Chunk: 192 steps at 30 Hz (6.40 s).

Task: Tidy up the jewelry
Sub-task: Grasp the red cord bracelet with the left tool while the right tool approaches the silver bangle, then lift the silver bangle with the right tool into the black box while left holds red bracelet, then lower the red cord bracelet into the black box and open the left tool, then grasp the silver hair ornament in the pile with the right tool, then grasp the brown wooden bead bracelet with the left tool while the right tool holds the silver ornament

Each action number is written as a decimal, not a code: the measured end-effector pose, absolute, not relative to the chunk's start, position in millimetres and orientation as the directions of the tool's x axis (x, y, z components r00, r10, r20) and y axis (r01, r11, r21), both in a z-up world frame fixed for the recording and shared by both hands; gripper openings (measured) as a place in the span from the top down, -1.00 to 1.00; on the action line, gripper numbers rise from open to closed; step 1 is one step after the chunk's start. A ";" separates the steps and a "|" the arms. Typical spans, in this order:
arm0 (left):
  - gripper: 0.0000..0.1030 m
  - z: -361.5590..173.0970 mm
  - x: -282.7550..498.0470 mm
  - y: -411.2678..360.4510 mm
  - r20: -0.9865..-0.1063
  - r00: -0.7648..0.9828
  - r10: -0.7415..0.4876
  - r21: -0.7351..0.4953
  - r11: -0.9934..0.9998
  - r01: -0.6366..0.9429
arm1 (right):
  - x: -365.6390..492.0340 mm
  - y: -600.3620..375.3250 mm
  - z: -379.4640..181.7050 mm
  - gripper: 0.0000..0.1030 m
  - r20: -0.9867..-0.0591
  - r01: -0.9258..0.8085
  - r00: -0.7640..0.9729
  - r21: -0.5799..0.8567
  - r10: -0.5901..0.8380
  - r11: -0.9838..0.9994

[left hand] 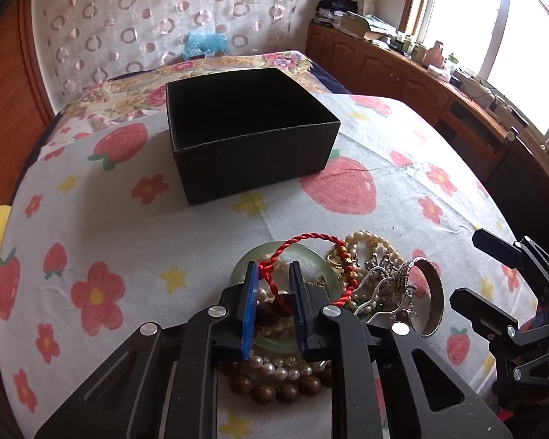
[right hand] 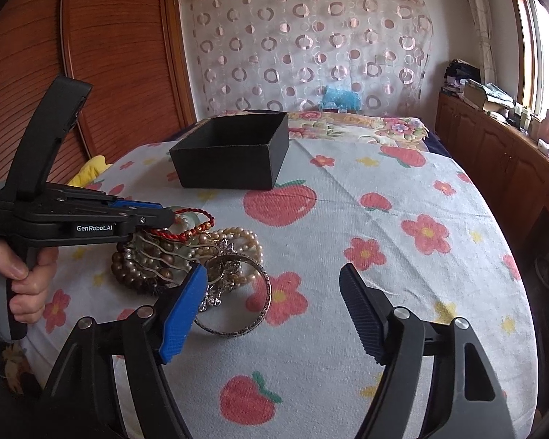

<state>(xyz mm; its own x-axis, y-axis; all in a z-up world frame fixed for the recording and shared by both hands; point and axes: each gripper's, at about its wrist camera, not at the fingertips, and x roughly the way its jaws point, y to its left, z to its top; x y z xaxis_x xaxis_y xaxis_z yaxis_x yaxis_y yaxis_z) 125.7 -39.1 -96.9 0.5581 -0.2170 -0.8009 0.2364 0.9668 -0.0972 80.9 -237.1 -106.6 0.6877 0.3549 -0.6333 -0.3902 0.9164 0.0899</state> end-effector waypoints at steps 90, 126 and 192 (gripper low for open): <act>0.95 -21.6 232.0 -10.2 -0.635 0.742 -0.214 -0.059 0.972 0.229 | 256.5 -172.0 -52.7 0.67 -0.661 -0.618 0.597 -0.019 0.454 0.786; 0.72 -66.2 60.5 19.8 -0.666 0.715 -0.211 -0.094 0.975 0.200 | 106.6 -205.9 -95.3 0.47 -0.685 -0.517 0.598 0.067 0.416 0.854; 0.77 -86.5 72.1 2.5 -0.701 0.640 -0.315 -0.167 0.945 0.283 | 104.4 -209.9 -69.4 0.82 -0.656 -0.578 0.569 0.110 0.496 0.808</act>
